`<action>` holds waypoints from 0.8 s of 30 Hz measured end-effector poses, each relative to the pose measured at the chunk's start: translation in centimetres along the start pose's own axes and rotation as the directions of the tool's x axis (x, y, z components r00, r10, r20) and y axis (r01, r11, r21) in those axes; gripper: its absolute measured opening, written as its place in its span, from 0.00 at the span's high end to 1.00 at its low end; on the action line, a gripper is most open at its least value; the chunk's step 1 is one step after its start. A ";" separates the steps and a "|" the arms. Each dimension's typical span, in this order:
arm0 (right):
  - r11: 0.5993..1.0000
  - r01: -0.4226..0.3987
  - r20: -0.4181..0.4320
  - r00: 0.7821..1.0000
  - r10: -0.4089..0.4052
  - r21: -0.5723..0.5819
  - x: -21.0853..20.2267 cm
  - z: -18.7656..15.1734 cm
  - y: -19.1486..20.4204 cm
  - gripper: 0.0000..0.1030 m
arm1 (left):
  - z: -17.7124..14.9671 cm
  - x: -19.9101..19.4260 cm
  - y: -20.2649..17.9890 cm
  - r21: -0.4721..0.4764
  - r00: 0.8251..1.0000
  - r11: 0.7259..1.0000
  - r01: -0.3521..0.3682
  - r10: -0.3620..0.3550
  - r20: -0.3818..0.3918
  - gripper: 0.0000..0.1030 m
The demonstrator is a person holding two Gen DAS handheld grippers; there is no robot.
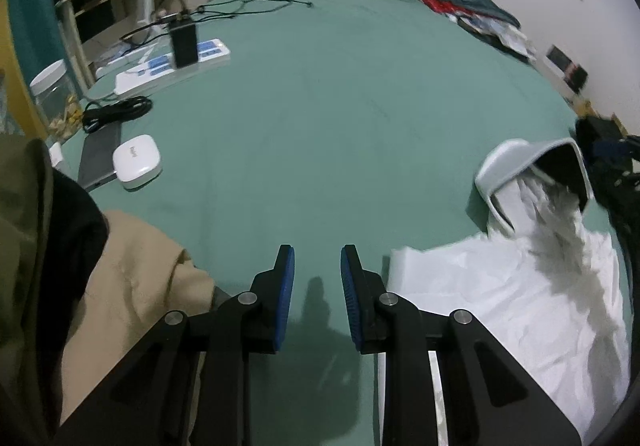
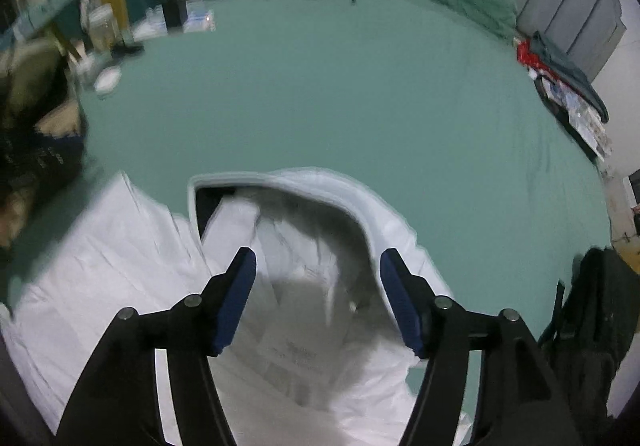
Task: Fold large clothes
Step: 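Move the right gripper to the jacket hood and grasp its rim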
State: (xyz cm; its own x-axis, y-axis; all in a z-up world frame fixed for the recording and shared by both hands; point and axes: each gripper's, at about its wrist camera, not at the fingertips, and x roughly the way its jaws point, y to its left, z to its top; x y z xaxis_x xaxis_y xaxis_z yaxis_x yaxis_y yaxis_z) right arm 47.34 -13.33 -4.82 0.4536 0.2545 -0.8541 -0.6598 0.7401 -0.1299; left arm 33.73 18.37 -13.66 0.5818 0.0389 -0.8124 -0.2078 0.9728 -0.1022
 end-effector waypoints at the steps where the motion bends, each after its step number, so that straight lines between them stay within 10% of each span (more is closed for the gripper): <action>1: 1.000 -0.008 0.023 1.000 0.008 0.003 -0.2 0.5 -0.4 0.33 | 0.1 0.0 0.2 -0.015 1.000 1.000 -0.001 0.001 0.006 0.75; 10: 0.999 0.039 -0.073 0.997 -0.036 0.031 7.7 5.2 -5.1 0.20 | 0.5 1.3 1.1 -0.044 1.000 0.999 -0.029 0.029 -0.008 0.75; 17: 0.987 -0.157 -0.200 0.969 0.148 -0.032 11.2 1.0 -3.0 0.07 | -0.2 2.3 0.5 -0.022 0.999 0.999 -0.032 0.031 -0.035 0.75; 24: 0.966 -0.186 -0.258 0.957 0.136 -0.179 13.8 -1.2 -0.4 0.01 | -0.7 2.7 0.0 0.000 0.998 0.999 -0.041 0.041 -0.044 0.75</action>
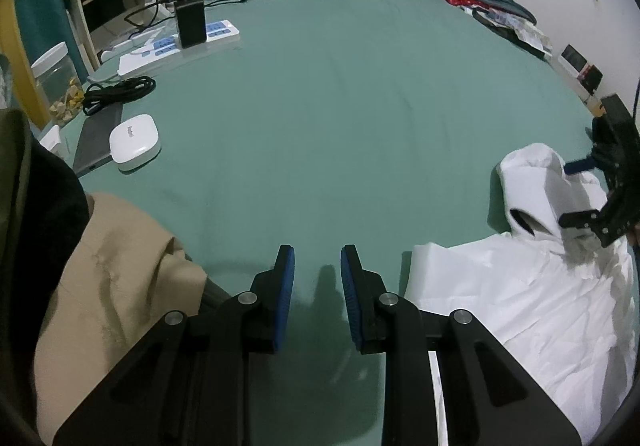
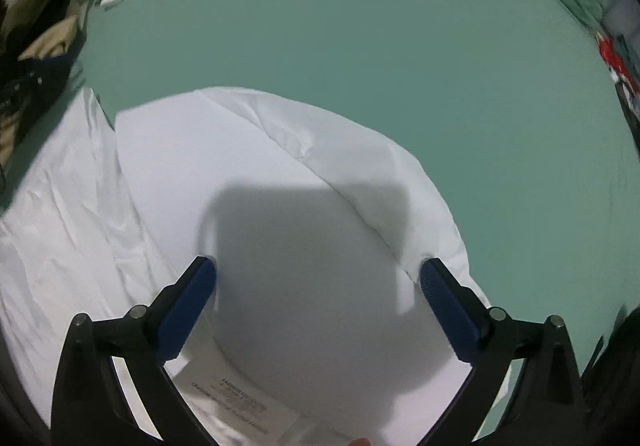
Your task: Fold large clothes
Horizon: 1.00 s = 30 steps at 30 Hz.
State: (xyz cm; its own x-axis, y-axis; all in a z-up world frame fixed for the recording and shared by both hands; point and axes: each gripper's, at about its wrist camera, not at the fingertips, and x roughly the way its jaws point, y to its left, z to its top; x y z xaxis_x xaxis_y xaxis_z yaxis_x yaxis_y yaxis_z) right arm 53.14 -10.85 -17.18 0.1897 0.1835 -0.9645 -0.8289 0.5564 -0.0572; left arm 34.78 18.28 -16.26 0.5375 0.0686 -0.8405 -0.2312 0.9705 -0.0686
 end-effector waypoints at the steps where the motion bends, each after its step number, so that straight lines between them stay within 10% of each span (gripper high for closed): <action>1: 1.000 0.008 -0.005 1.000 -0.008 -0.015 0.3 0.3 0.0 0.01 | -0.1 0.1 -0.1 0.002 1.000 1.000 -0.002 0.002 -0.003 0.75; 14: 0.978 -0.177 -0.052 0.984 0.172 -0.107 3.0 3.4 -1.7 0.01 | -0.5 1.3 -0.4 0.027 0.999 1.000 0.004 -0.003 -0.032 0.75; 21: 0.962 -0.146 -0.055 0.989 0.137 -0.229 1.0 3.3 2.2 0.63 | -0.8 1.2 -0.9 0.030 0.999 0.999 0.017 -0.016 -0.035 0.75; 25: 0.939 0.093 0.028 0.996 -0.089 -0.332 -0.4 3.1 6.5 0.72 | -0.8 0.4 -1.4 0.039 0.999 0.999 0.033 -0.032 -0.024 0.75; 27: 0.891 0.314 0.148 0.949 -0.279 -0.328 -1.3 2.9 7.9 0.72 | -0.8 0.0 -1.6 0.041 0.999 0.998 0.041 -0.040 -0.017 0.75; 30: 0.752 0.572 0.286 0.819 -0.498 -0.329 -1.2 1.4 10.7 0.72 | -0.7 -0.6 -1.7 0.041 0.999 0.998 0.052 -0.051 -0.009 0.75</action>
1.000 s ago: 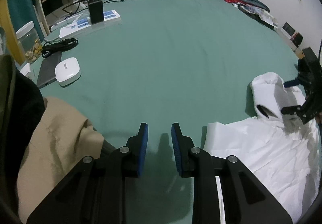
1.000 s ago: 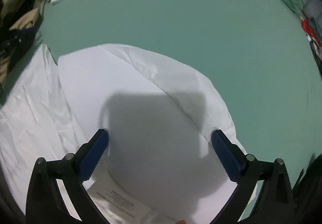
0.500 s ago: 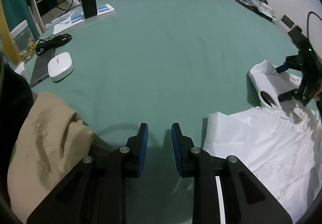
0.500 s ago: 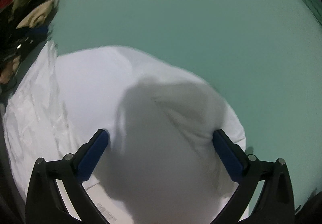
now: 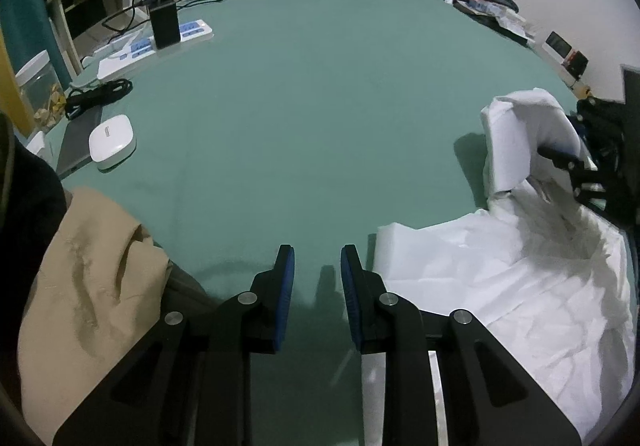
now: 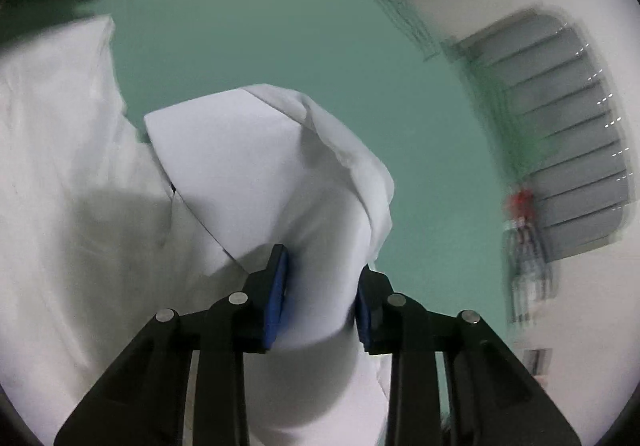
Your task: Fold large clothes
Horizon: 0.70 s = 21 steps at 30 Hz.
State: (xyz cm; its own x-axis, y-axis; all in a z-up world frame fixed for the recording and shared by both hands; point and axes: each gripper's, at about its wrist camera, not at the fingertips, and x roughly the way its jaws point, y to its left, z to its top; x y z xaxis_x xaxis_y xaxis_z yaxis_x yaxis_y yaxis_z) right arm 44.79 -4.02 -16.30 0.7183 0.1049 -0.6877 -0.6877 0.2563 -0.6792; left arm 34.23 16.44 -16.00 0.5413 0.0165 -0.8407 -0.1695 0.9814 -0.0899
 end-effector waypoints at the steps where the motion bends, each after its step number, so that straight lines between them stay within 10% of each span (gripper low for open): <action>1: 0.998 0.057 0.008 0.998 -0.057 0.000 -0.4 0.0 1.5 0.72 | 0.0 -0.3 0.0 0.000 1.000 1.000 0.003 -0.003 0.005 0.75; 7: 0.961 0.276 0.032 0.960 -0.277 0.023 -4.0 -2.9 7.4 0.70 | 0.2 -2.0 0.0 -0.006 0.999 1.000 0.017 -0.017 0.036 0.75; 21: 0.965 0.163 -0.025 0.987 -0.162 0.205 -9.3 -5.2 11.1 0.53 | -1.5 -5.4 -2.1 0.047 0.996 0.996 0.075 -0.077 0.052 0.75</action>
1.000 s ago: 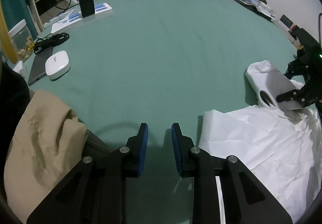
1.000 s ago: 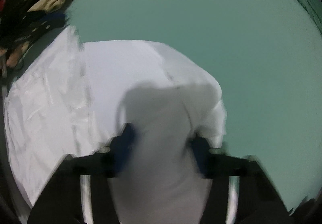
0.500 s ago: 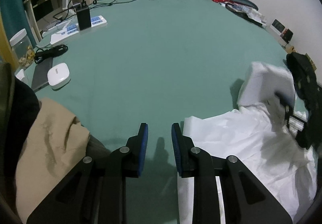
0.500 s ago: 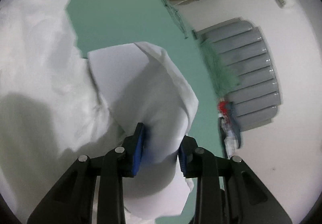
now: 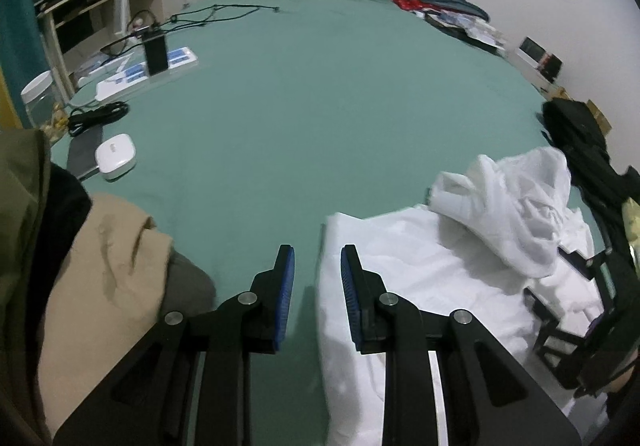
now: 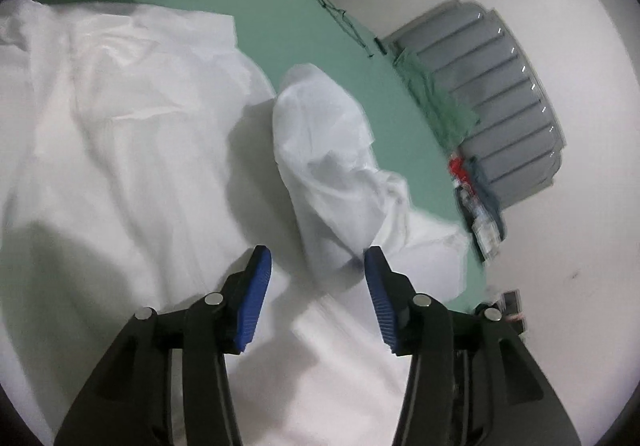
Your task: Fold large clothes
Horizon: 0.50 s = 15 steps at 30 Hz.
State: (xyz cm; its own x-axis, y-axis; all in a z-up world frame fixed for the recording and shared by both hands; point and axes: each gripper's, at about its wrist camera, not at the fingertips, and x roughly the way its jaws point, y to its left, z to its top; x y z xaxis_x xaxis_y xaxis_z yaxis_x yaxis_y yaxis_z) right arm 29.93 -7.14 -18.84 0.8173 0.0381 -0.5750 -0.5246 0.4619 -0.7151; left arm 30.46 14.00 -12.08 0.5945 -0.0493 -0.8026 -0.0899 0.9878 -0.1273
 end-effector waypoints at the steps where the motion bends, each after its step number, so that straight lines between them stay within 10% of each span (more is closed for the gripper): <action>1: 1.000 -0.026 -0.014 1.000 0.026 0.014 0.1 0.0 -0.1 0.53 | 0.0 -0.1 -0.3 0.008 1.000 1.000 0.004 -0.004 0.000 0.75; 12: 0.988 -0.139 0.039 0.990 0.137 0.064 -2.2 3.0 -5.0 0.53 | -0.4 0.4 -1.0 0.026 0.999 0.999 0.024 -0.023 -0.037 0.75; 15: 0.978 -0.206 0.059 0.976 0.208 -0.036 -0.6 5.5 -7.0 0.35 | 0.0 1.1 -0.8 0.020 0.999 1.000 0.017 -0.016 -0.048 0.75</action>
State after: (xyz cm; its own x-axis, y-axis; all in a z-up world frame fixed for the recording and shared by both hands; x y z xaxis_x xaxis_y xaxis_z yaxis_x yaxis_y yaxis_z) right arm 34.40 -5.56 -11.26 0.7031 0.1854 -0.6865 -0.6899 0.4121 -0.5952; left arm 31.14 13.18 -12.88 0.5567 -0.0720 -0.8276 -0.0636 0.9896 -0.1289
